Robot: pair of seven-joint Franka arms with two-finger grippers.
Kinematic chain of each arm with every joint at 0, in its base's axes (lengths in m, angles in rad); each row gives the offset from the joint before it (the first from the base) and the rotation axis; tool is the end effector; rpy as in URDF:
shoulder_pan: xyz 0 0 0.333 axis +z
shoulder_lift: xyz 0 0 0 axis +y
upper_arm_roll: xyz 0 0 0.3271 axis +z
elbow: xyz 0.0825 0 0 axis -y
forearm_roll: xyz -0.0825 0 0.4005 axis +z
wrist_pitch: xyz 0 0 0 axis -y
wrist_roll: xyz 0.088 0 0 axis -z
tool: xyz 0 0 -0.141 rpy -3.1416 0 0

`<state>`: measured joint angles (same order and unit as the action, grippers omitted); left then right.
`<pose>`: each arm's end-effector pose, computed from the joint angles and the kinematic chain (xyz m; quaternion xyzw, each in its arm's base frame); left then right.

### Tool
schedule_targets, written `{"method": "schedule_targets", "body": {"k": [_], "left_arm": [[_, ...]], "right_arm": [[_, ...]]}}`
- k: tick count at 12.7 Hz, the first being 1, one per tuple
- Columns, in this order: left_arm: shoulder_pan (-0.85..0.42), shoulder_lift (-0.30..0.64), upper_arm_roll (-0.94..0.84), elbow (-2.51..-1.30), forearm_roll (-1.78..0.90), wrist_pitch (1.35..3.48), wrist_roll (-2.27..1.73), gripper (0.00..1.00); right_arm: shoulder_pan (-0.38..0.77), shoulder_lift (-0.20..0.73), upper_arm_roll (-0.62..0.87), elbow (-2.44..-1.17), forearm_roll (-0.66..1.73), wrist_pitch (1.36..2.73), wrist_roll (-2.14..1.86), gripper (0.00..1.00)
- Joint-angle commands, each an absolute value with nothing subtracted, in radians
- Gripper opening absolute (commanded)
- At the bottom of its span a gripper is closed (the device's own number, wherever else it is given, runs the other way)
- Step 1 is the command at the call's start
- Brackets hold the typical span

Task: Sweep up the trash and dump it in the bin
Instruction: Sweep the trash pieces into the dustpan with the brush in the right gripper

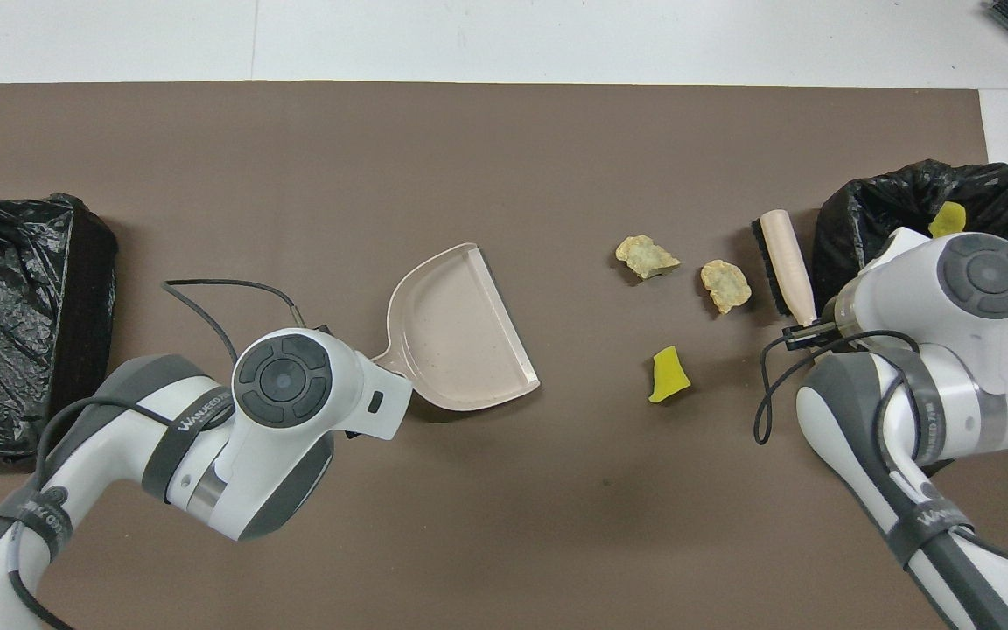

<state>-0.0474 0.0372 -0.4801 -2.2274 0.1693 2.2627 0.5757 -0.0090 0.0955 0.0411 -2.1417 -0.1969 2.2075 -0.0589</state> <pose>0.4741 -0.2659 0.3257 -0.8209 0.5682 -0.0002 0.0566 0.5637 0.0061 0.3254 0.9915 0.1047 -0.0156 0.0760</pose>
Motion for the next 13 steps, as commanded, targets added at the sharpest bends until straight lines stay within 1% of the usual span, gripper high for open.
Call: {"method": "schedule_targets", "body": {"k": [1, 4, 6, 7, 8, 13], "left_arm": [[-0.054, 0.009, -0.479, -2.266, 0.152, 2.296, 0.554, 0.00], [-0.052, 0.012, -0.477, -2.250, 0.164, 2.270, 0.557, 0.00], [-0.051, 0.015, -0.479, -2.224, 0.169, 2.189, 0.557, 0.00], [-0.054, 0.014, -0.480, -2.208, 0.216, 2.121, 0.560, 0.00], [-0.054, 0.014, -0.486, -2.198, 0.268, 2.085, 0.560, 0.00], [-0.054, 0.014, -0.497, -2.192, 0.273, 2.086, 0.554, 0.00]], "right_arm": [[0.021, 0.126, 0.061, -2.122, -0.225, 2.230, -0.083, 0.00], [0.112, 0.141, 0.064, -2.085, -0.216, 2.215, -0.081, 0.00], [0.175, 0.146, 0.064, -2.079, -0.203, 2.215, -0.074, 0.00], [0.205, 0.155, 0.064, -2.077, -0.189, 2.220, -0.072, 0.00], [0.212, 0.156, 0.066, -2.077, -0.173, 2.224, -0.072, 0.00], [0.357, 0.155, 0.066, -2.049, 0.020, 2.221, -0.071, 0.00]]}}
